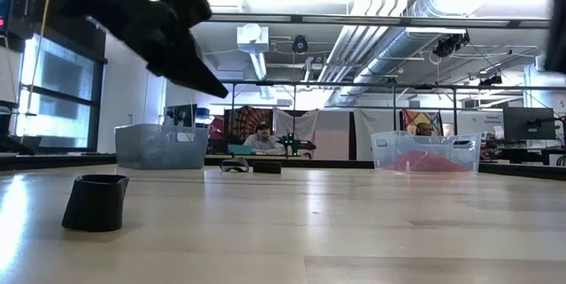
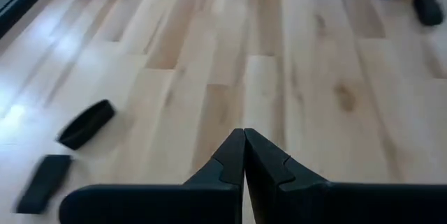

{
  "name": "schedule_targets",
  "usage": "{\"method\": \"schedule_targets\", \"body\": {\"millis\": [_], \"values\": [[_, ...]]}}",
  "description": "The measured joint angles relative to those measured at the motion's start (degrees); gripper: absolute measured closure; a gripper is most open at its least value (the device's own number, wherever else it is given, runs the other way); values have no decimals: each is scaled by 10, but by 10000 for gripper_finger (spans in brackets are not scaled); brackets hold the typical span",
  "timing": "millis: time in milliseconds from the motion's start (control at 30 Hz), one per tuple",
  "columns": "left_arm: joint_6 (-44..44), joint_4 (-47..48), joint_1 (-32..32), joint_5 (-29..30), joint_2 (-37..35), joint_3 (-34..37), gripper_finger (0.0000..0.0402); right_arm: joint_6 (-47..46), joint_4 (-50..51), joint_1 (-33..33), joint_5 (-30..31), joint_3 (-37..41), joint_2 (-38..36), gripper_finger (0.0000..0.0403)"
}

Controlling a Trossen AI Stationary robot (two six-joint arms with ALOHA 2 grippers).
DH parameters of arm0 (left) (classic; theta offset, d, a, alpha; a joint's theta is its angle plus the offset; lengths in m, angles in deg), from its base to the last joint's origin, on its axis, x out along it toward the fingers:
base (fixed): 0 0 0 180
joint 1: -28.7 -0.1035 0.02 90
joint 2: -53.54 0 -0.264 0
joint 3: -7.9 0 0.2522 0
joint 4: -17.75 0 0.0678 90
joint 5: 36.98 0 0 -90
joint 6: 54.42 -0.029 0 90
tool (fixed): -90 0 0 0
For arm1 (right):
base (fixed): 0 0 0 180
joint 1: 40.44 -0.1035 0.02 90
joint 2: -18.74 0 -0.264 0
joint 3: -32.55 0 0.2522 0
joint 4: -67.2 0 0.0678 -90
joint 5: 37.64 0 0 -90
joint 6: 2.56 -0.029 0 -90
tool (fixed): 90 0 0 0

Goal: Sort rubber bands into baskets
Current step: Put the black rubber band into the white bin

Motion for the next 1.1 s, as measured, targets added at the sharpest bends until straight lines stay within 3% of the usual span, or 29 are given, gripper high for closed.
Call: {"method": "schedule_targets", "body": {"millis": [167,400,667,933,1100], "values": [[-43,74,-58,-43,0,-45,402,107,-136,65,15,56,-26,396],[-97,106,-123,-80,7,-65,401,282,-424,145,18,182,-82,402],[-138,110,-174,-117,60,-92,401,363,-692,227,11,329,-130,402],[-184,83,-179,-114,113,-92,400,368,-794,302,7,386,-129,403],[-205,39,-187,-88,149,-92,368,393,-800,319,-4,386,-129,403]]}}
